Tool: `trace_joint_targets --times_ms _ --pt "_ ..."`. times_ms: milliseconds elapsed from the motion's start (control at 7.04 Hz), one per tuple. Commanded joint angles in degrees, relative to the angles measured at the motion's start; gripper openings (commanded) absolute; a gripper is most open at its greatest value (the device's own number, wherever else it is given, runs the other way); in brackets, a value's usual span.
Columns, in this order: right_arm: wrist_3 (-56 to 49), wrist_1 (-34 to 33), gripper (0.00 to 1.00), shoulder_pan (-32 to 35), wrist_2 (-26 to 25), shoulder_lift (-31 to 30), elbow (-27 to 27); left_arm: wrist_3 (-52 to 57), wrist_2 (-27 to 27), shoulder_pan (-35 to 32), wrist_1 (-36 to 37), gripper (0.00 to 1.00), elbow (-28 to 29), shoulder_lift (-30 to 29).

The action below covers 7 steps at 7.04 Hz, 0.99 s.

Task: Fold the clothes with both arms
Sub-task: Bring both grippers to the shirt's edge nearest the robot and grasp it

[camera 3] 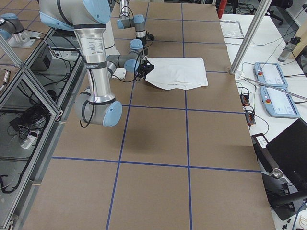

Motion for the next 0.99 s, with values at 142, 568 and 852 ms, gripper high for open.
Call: trace_joint_targets --times_ms 142,568,852 --pt "0.0 0.0 0.0 -0.1 0.0 -0.1 0.1 0.1 -0.2 0.2 0.1 0.0 0.1 0.1" --pt "1.4 -1.4 0.0 -0.1 0.8 -2.1 5.8 0.0 -0.4 0.3 7.4 0.0 -8.5 -0.1" --pt "1.8 -4.5 0.0 1.8 2.2 -4.1 15.5 -0.4 -0.5 0.6 13.3 0.0 -17.3 -0.2"
